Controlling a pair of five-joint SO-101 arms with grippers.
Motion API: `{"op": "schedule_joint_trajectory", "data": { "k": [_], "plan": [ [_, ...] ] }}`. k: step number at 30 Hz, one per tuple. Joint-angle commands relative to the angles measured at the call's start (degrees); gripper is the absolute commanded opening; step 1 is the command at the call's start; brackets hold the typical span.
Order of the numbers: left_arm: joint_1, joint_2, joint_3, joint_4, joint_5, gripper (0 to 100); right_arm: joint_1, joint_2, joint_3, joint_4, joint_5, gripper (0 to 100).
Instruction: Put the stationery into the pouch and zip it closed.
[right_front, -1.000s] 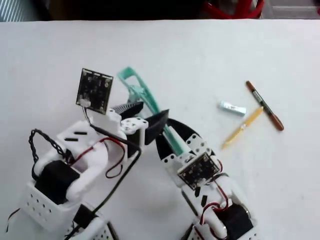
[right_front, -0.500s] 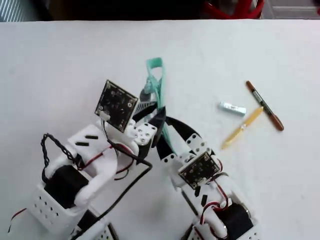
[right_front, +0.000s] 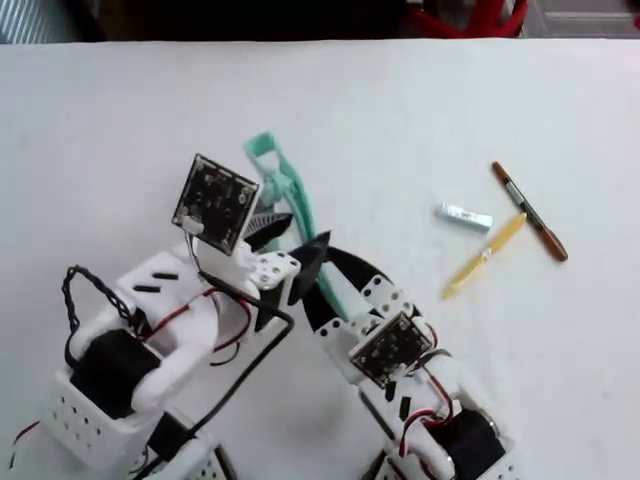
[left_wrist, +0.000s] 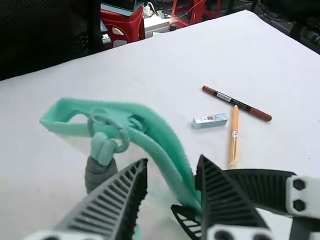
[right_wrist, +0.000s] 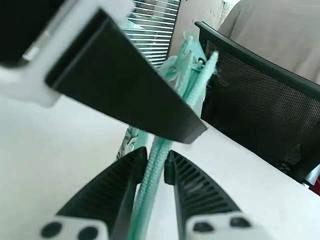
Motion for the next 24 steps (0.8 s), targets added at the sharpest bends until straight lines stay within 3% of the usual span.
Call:
{"op": "schedule_joint_trajectory", "data": {
  "k": [1, 8, 21, 24],
  "plan": [
    [-0.2, 2.2, -0.4, -0.5, 0.9, 18, -2.4, 0.0, -0.3, 0.2, 0.0, 1.8],
    [-0.5, 9.9, -2.5, -1.9, 0.7, 7, -1.2, 0.0, -0.2, 0.3, 0.0, 1.8],
    [-5.4, 10.0, -2.6, -3.7, 0.6, 2, -1.5, 0.0, -0.6, 1.5, 0.0, 2.2],
    [-5.1, 9.9, -2.5, -6.9, 0.6, 2, -1.3, 0.0, -1.5, 2.2, 0.1, 13.4]
  ]
}}
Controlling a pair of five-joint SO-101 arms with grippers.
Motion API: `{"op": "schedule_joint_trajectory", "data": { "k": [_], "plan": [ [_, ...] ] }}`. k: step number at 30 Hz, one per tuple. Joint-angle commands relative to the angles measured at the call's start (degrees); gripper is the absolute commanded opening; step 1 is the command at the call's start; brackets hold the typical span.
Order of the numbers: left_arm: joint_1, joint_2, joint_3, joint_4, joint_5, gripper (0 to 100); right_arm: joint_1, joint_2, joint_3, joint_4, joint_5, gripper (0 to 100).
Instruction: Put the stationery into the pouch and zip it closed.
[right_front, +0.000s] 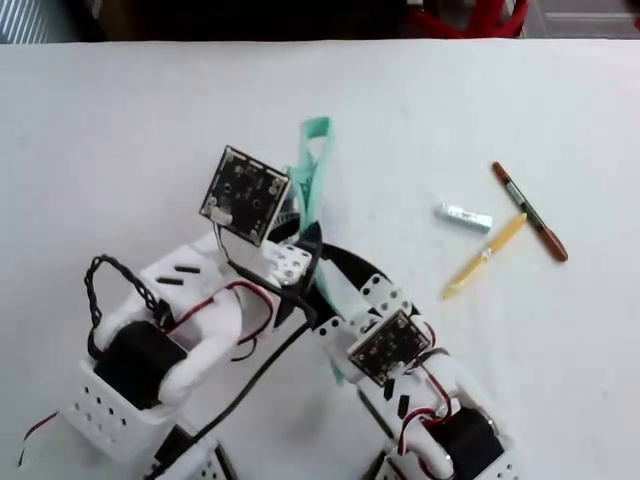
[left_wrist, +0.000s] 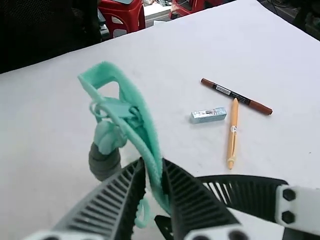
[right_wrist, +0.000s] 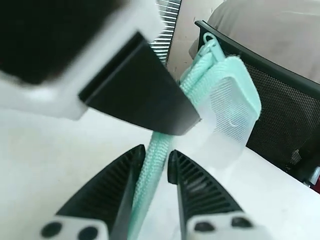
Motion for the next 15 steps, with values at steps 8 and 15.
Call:
{"op": "schedule_joint_trajectory", "data": {
  "k": [8, 15],
  "plan": [
    [-3.4, 2.9, 2.5, -18.4, 0.0, 2, -1.0, -0.4, -6.9, 8.9, 0.0, 39.1],
    [-4.3, -2.2, 7.4, -24.4, -6.7, 2, 16.1, 0.1, -13.6, 9.1, -0.4, 31.6]
  ]
}}
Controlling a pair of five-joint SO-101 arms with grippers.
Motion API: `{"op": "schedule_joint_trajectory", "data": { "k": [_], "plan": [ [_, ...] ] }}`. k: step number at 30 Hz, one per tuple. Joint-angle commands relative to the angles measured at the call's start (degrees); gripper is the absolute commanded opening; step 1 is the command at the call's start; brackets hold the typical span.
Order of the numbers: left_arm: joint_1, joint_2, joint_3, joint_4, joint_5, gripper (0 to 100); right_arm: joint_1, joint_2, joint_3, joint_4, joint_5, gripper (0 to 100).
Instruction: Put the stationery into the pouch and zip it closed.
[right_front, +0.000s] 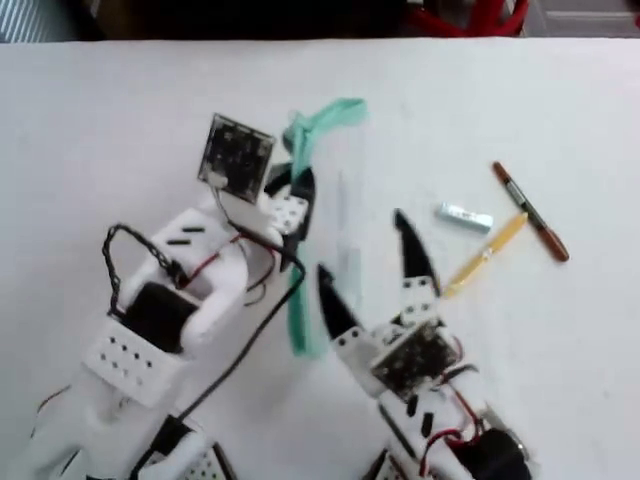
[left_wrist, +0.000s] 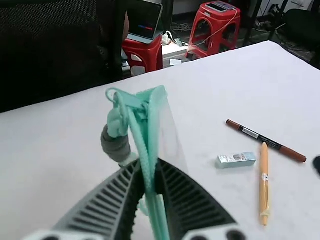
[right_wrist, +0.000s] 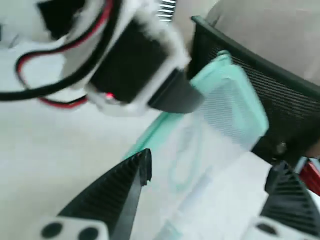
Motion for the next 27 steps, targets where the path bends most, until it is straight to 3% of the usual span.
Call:
{"op": "schedule_joint_trajectory", "data": {
  "k": [1, 6, 10, 17, 19, 22, 27],
  "plan": [
    [-0.3, -6.9, -0.3, -5.0, -5.4, 2, 12.1, 0.6, -3.0, -3.4, -0.5, 30.4],
    [0.7, -13.0, -4.0, -7.6, -12.5, 2, 21.5, 0.9, -3.0, -7.1, -2.8, 25.3],
    [-1.4, -12.9, -2.0, -8.6, -12.9, 2, 27.4, 6.8, -3.0, -9.1, -3.3, 25.0],
    [-5.5, -17.1, 23.6, -28.7, -9.1, 2, 37.4, 29.6, -4.0, -17.3, -2.8, 25.0],
    [-5.3, -22.6, 27.4, -26.8, -9.2, 2, 40.6, 35.6, -7.5, -17.3, -0.6, 25.0],
    [-3.6, -32.8, 30.3, -17.4, -9.7, 2, 41.5, 44.0, -14.2, -14.1, 7.4, 25.0],
    [-2.2, -48.7, 34.7, -1.8, -17.1, 2, 40.0, 61.8, -28.7, -7.1, 17.8, 24.8]
  ]
}}
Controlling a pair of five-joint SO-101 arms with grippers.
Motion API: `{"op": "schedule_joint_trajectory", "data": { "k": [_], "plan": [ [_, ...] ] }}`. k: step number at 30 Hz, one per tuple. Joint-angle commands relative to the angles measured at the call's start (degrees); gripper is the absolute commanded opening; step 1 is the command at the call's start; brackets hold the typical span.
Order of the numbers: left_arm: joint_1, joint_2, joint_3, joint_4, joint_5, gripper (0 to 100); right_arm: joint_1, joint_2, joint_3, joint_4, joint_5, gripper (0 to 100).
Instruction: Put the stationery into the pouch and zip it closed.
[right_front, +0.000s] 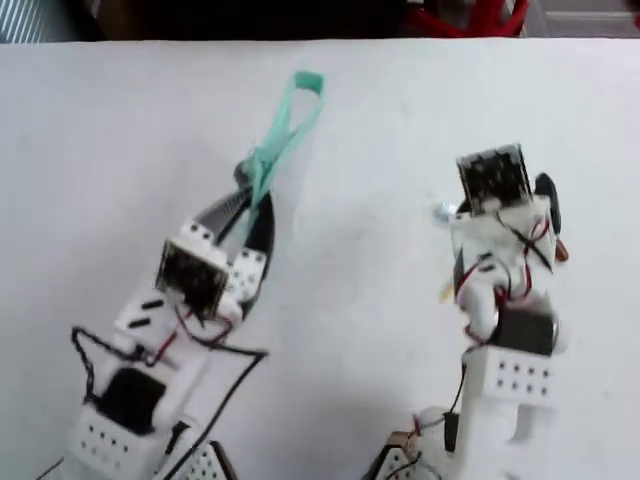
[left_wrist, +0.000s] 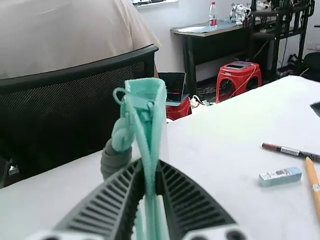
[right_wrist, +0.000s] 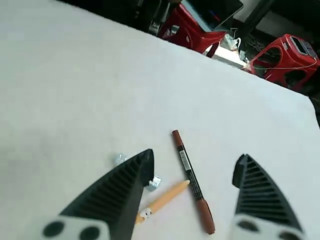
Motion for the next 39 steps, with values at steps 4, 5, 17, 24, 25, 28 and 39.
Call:
{"op": "schedule_joint_trajectory", "data": {
  "k": [4, 5, 17, 24, 25, 28, 39],
  "plan": [
    [2.5, -19.7, 5.7, 20.0, -4.1, 2, -1.2, 28.0, -26.2, 15.1, 12.9, 24.8],
    [2.5, -19.6, 5.8, 21.5, -4.1, 2, -1.3, 32.5, -30.3, 18.0, 15.6, 24.8],
    [-4.7, -19.0, 5.9, 25.7, -4.2, 2, -1.6, 76.3, -65.2, 30.1, 34.5, 24.9],
    [-5.0, -19.0, 6.1, 25.4, -4.4, 2, -1.8, 89.5, -76.9, 38.5, 42.1, 24.8],
    [-5.0, -19.0, 6.1, 25.4, -4.5, 2, -1.7, 90.8, -78.3, 38.1, 42.2, 24.8],
    [-5.0, -19.0, 6.8, 25.1, -4.5, 2, -1.4, 94.3, -82.2, 38.3, 42.3, 24.7],
    [-5.1, -19.0, 9.2, 22.5, -4.5, 2, -0.4, 102.6, -86.8, 39.1, 45.5, 3.6]
  ]
}}
